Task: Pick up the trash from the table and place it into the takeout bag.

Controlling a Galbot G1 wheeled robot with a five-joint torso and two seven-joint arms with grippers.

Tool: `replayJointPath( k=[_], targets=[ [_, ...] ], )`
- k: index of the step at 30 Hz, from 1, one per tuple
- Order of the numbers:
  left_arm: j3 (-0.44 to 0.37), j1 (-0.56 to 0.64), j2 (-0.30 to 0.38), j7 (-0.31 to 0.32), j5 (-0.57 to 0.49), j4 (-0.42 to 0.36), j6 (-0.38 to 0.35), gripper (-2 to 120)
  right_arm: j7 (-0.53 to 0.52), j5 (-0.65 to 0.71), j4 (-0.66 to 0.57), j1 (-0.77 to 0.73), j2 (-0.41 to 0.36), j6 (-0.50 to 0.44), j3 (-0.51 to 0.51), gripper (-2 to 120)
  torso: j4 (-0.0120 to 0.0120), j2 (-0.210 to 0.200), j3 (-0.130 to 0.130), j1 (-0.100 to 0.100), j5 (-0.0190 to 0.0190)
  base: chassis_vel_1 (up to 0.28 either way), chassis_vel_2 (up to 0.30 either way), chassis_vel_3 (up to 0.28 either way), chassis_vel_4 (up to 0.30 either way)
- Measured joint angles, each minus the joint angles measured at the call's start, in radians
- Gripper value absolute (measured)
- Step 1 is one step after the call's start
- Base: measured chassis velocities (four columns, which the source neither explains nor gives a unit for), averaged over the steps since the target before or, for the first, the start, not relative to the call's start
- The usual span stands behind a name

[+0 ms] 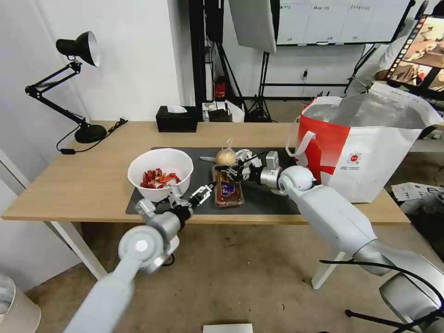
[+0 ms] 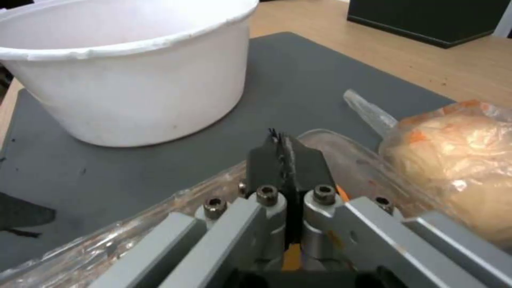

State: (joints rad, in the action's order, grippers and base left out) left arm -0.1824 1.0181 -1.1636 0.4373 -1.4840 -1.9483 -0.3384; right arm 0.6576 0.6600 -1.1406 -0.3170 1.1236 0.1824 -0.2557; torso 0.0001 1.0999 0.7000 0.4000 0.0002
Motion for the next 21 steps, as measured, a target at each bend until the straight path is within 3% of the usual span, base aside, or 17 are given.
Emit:
replayJointPath(
  k=[21],
  targets=[
    [0.069,-0.065,-0.045,0.032,0.014,0.055,-0.019,100,0.011,0.019,-0.027,-0.031,-0.032,0.025,0.016,0,-0.0001,0.000,0.000,0.000,-0.0001,0.000,0.000,0.000,0.000]
  ],
)
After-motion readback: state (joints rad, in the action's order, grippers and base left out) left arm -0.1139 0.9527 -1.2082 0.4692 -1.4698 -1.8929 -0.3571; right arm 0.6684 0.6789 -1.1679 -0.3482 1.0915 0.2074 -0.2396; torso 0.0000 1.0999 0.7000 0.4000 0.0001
